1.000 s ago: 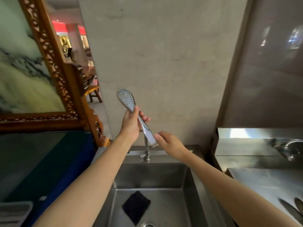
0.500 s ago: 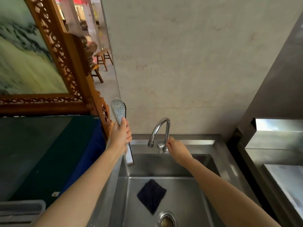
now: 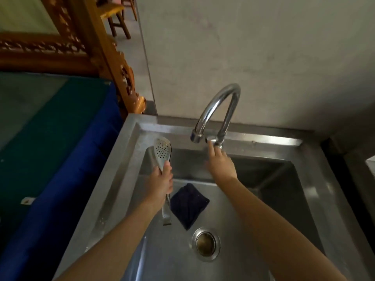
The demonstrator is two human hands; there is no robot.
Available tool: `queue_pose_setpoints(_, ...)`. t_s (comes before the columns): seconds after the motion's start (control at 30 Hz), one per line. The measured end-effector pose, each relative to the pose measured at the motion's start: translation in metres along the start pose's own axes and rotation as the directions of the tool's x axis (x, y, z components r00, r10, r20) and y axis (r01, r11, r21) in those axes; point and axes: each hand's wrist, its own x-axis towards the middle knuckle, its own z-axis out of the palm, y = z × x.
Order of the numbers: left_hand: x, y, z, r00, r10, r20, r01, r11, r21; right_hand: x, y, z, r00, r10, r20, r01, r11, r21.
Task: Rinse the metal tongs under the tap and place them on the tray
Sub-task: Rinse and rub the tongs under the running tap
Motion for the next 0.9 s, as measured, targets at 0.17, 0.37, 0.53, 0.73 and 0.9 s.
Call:
queue_pose_setpoints(0.17,0.011,-0.024,0.007,0.999,-0.041,0.012,0.041,0.999,-0.001,0.015,0.006,0.004,0.996,-0.063,-0.064,0.062,0.998,-0.016)
queue_pose_setpoints(0.37,0.009,-0.028,0.011,0.995,-0.077,0.063,0.075,0.996,0.038,0.024,0.012,-0.002,0.994,-0.107,-0.013,0.105,0.99,-0.096)
queue_pose_setpoints(0.53,0.004,-0.027,0.016,0.99,-0.089,0.108,0.087,0.996,0.02,0.026,0.012,-0.007,0.993,-0.114,0.011,0.114,0.989,-0.095)
queue_pose_setpoints(0.73,-0.007,-0.033,0.018,0.984,-0.075,0.16,0.067,0.996,0.054,0.027,0.011,-0.015,0.992,-0.12,0.044,0.123,0.989,-0.079)
queue_pose_setpoints(0.9,-0.016,-0.037,0.022,0.971,-0.073,0.23,0.055,0.995,0.085,0.029,0.01,-0.025,0.989,-0.133,0.063,0.137,0.988,-0.066)
